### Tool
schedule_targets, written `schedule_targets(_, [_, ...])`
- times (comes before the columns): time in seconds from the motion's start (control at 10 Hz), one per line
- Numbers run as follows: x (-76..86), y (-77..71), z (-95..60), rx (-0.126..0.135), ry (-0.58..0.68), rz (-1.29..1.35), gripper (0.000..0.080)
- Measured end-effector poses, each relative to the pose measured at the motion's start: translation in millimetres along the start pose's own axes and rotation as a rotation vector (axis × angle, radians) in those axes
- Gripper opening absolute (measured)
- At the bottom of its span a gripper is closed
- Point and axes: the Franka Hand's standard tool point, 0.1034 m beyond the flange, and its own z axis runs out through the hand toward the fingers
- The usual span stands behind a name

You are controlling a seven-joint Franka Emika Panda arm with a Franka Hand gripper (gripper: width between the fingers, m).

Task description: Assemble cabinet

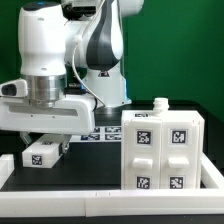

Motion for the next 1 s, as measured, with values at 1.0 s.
schedule_targets(1.0, [34.3,-135.7,-143.0,0.089,-0.013,-0.010,0.0557])
